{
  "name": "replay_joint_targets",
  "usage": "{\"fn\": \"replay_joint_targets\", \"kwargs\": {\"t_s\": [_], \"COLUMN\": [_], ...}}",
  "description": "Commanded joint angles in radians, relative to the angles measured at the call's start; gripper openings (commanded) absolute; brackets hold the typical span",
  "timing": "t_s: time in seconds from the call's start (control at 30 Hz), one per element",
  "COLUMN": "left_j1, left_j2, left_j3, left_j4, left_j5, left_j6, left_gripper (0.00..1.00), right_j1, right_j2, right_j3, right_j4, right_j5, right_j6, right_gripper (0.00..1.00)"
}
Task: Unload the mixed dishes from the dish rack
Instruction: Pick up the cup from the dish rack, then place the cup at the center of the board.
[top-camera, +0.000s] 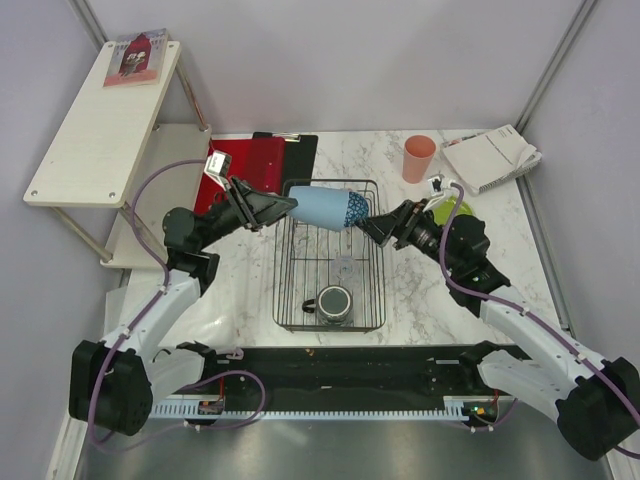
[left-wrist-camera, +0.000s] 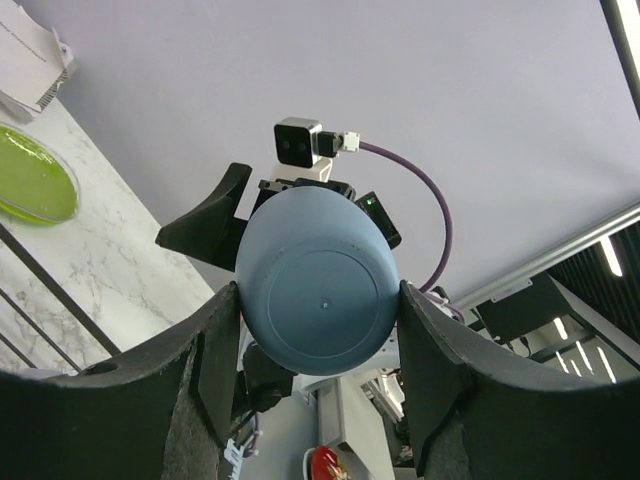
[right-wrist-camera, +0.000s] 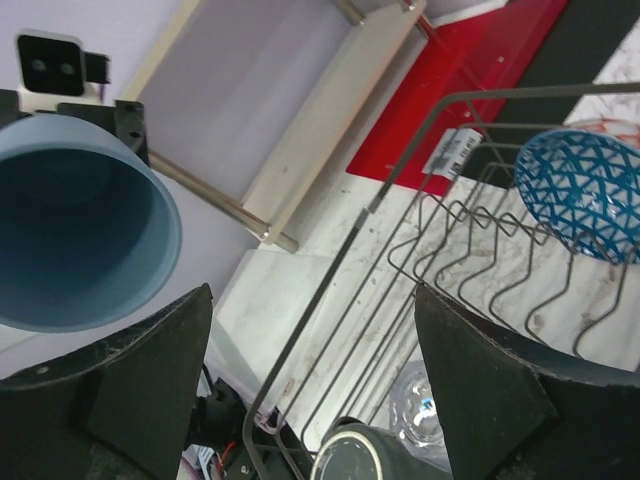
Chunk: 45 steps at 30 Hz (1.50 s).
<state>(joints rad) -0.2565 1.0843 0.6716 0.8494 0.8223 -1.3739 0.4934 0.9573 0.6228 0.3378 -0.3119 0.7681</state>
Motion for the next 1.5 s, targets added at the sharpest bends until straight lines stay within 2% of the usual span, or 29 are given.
{"fn": "replay_joint_targets", "kwargs": {"t_s": [0.0, 0.13, 0.3, 0.63, 0.7, 0.73, 0.83, 0.87, 0.9, 0.93, 0.97, 1.0, 1.03, 1.07, 1.1, 1.17, 1.2, 1.33, 1.47], "left_j1": [0.005, 0.005, 0.005, 0.003, 0.003, 0.005, 0.005, 0.003, 0.003, 0.003, 0.003, 0.003, 0.003, 0.003, 0.003, 0.005, 0.003, 0.005, 0.005], "left_j2": [-0.014, -0.006, 0.002, 0.014, 0.017, 0.014, -0.001, -0.01, -0.033, -0.047, -0.061, -0.084, -0.095, -0.106, -0.122, -0.136, -0.142, -0.13, -0.09], "left_j3": [-0.015, -0.029, -0.058, -0.076, -0.078, -0.078, -0.079, -0.073, -0.07, -0.067, -0.058, -0.049, -0.04, -0.015, 0.0, 0.037, 0.051, 0.115, 0.172], "left_j4": [0.163, 0.163, 0.169, 0.183, 0.183, 0.18, 0.148, 0.081, 0.039, -0.002, -0.104, -0.154, -0.214, -0.269, -0.397, -0.511, -0.642, -0.878, -1.068], "left_j5": [0.04, 0.037, 0.034, 0.041, 0.046, 0.051, 0.055, 0.054, 0.049, 0.029, 0.02, 0.009, -0.015, -0.031, -0.076, -0.136, -0.175, -0.355, -0.449], "left_j6": [-0.082, -0.076, -0.074, -0.077, -0.08, -0.08, -0.038, -0.012, 0.018, 0.079, 0.113, 0.146, 0.209, 0.24, 0.271, 0.344, 0.363, 0.404, 0.42], "left_gripper": [0.02, 0.02, 0.02, 0.02, 0.02, 0.02, 0.02, 0.03, 0.07, 0.24, 0.36, 0.48, 0.72, 0.79, 0.9, 0.97, 0.99, 0.99, 1.0], "right_j1": [-0.004, -0.001, 0.025, 0.126, 0.138, 0.142, 0.14, 0.14, 0.14, 0.14, 0.14, 0.14, 0.14, 0.14, 0.14, 0.14, 0.14, 0.136, 0.102], "right_j2": [-0.025, -0.038, 0.021, 0.242, 0.254, 0.255, 0.227, 0.213, 0.198, 0.161, 0.14, 0.089, 0.065, 0.039, -0.007, -0.037, -0.045, -0.026, 0.089], "right_j3": [0.0, -0.021, -0.001, 0.106, 0.109, 0.107, 0.106, 0.103, 0.097, 0.097, 0.098, 0.107, 0.113, 0.121, 0.142, 0.204, 0.23, 0.369, 0.513], "right_j4": [0.174, 0.268, 0.344, 0.426, 0.434, 0.432, 0.38, 0.35, 0.328, 0.301, 0.224, 0.181, 0.138, 0.048, -0.004, -0.171, -0.23, -0.519, -0.766], "right_j5": [-0.064, -0.064, -0.089, -0.124, -0.118, -0.113, -0.086, -0.076, -0.049, -0.033, -0.012, 0.009, 0.064, 0.098, 0.134, 0.258, 0.305, 0.604, 0.776], "right_j6": [0.045, 0.083, 0.1, 0.092, 0.092, 0.092, 0.065, 0.059, 0.037, 0.025, 0.005, -0.034, -0.058, -0.076, -0.093, -0.15, -0.17, -0.207, -0.127], "right_gripper": [0.88, 0.88, 0.86, 0.82, 0.69, 0.55, 0.31, 0.14, 0.09, 0.04, 0.0, 0.0, 0.0, 0.0, 0.0, 0.0, 0.0, 0.0, 0.0]}}
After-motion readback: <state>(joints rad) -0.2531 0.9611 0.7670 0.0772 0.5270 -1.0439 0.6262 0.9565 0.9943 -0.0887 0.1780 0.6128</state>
